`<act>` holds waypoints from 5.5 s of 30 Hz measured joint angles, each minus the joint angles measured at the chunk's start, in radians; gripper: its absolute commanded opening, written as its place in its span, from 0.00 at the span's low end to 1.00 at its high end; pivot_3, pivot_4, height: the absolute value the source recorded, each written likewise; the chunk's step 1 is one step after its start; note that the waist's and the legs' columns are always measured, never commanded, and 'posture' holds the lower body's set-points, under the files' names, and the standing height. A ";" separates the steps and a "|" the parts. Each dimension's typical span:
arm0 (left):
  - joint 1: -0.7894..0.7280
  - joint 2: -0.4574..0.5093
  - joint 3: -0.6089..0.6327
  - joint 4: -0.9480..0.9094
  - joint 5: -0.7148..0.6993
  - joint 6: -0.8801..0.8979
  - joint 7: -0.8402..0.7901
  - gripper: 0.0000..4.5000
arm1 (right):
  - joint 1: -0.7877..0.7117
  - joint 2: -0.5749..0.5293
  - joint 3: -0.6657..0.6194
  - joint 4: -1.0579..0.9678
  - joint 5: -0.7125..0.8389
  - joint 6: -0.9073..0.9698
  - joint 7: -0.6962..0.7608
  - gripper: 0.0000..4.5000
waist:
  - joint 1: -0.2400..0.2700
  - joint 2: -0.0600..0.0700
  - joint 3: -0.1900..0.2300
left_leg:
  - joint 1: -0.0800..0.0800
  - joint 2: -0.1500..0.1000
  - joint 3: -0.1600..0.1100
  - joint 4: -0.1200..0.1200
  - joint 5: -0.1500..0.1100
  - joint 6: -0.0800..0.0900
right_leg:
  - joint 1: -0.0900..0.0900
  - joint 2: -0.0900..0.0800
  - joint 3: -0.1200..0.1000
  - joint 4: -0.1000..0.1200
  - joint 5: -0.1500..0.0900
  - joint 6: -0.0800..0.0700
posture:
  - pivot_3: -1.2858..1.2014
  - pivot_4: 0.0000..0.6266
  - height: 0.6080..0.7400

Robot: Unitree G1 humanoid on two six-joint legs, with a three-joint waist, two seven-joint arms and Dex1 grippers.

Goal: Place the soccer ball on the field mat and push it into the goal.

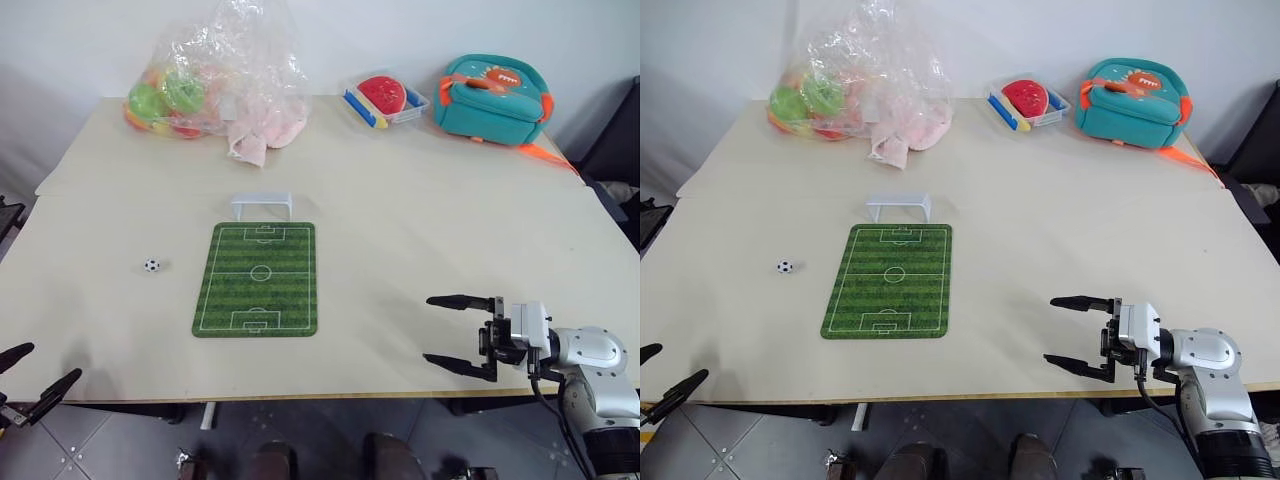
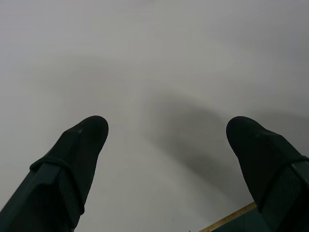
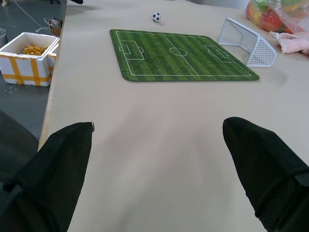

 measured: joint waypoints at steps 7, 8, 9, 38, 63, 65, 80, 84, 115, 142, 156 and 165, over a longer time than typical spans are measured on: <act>0.013 -0.005 0.007 -0.050 -0.023 0.063 0.001 1.00 | -0.018 0.012 0.002 0.008 -0.002 0.000 0.000 1.00 | -0.001 0.000 0.000 | 0.000 0.001 0.000 0.000 0.000 0.000 | 0.000 0.000 0.000 0.000 0.000 0.000 | 0.52 0.24 1.00; 0.015 -0.007 0.009 -0.061 -0.028 0.076 -0.001 1.00 | -0.021 0.016 0.003 0.008 -0.002 0.000 0.000 1.00 | -0.001 0.000 0.000 | 0.000 0.001 0.000 0.000 0.000 0.000 | 0.000 0.000 0.000 0.000 0.000 0.000 | 0.52 0.24 1.00; 0.018 -0.009 0.010 -0.070 -0.030 0.082 -0.001 1.00 | -0.022 0.018 0.003 0.008 -0.002 0.000 0.000 1.00 | -0.001 0.000 0.000 | 0.000 0.001 0.000 0.000 0.000 0.000 | 0.000 0.000 0.000 0.000 0.000 0.000 | 0.52 0.24 1.00; -0.314 -0.202 -0.057 -0.274 -0.167 0.350 0.231 1.00 | -0.051 0.194 0.040 -0.235 0.102 0.152 -0.122 1.00 | 0.015 -0.005 -0.003 | 0.000 -0.001 -0.002 0.012 0.000 -0.001 | 0.000 0.000 0.002 0.008 0.000 0.000 | 0.52 0.24 1.00; -0.763 -0.143 -0.332 0.237 0.078 0.337 0.225 0.80 | -0.024 0.211 0.047 -0.226 0.077 0.136 -0.150 1.00 | 0.000 -0.005 -0.003 | -0.001 -0.002 -0.002 0.012 0.000 -0.001 | -0.001 0.001 0.000 0.010 0.000 0.000 | 0.52 0.24 1.00; -0.763 -0.146 -0.332 0.237 0.077 0.335 0.219 0.67 | -0.024 0.212 0.052 -0.229 0.076 0.136 -0.154 1.00 | 0.000 -0.005 -0.003 | -0.001 -0.002 -0.002 0.012 0.000 -0.001 | -0.001 0.001 0.000 0.010 0.000 0.000 | 0.52 0.24 1.00; -0.684 -0.157 -0.283 0.087 -0.059 0.319 0.057 0.19 | -0.011 0.201 0.071 -0.239 0.078 0.136 -0.169 1.00 | -0.002 -0.005 -0.003 | -0.002 -0.002 -0.002 0.012 0.000 -0.001 | -0.001 0.000 0.000 0.010 0.000 0.000 | 0.52 0.24 1.00; -0.611 -0.082 -0.312 -0.150 -0.119 0.419 -0.082 0.19 | 0.012 0.145 0.032 -0.252 0.099 0.141 -0.148 1.00 | 0.001 -0.005 -0.002 | -0.002 -0.002 -0.003 0.012 0.000 -0.001 | -0.001 0.000 0.000 0.009 0.000 0.000 | 0.52 0.24 1.00; -0.784 -0.164 -0.771 -0.090 0.151 0.248 -0.368 0.73 | 0.130 0.136 0.003 -0.157 0.102 0.043 0.047 1.00 | 0.003 0.001 0.000 | -0.002 -0.002 0.006 0.014 0.000 0.001 | 0.001 0.001 -0.001 0.009 0.001 0.001 | 0.52 0.24 1.00; -0.316 0.080 -0.407 -0.531 -0.098 0.432 -0.429 0.73 | 0.092 0.128 0.031 -0.184 0.098 0.077 0.002 1.00 | -0.001 0.005 0.003 | -0.002 0.003 -0.001 0.012 -0.001 0.001 | 0.000 0.000 0.001 0.007 0.000 0.001 | 0.52 0.24 1.00; -0.324 -0.191 -0.618 -0.562 -0.015 0.372 -0.257 0.01 | 0.005 0.201 0.040 -0.155 0.091 0.029 -0.028 1.00 | 0.022 0.007 0.004 | -0.002 -0.002 -0.002 0.012 -0.001 0.001 | 0.000 0.000 0.000 0.008 0.000 0.000 | 0.52 0.24 1.00; -0.432 -0.205 -0.690 -0.528 0.001 0.381 -0.237 0.01 | 0.014 0.221 0.069 -0.186 0.083 0.028 -0.052 1.00 | 0.017 0.007 0.004 | -0.002 -0.002 -0.002 0.013 -0.001 0.001 | 0.000 0.000 0.000 0.009 0.000 0.000 | 0.52 0.24 1.00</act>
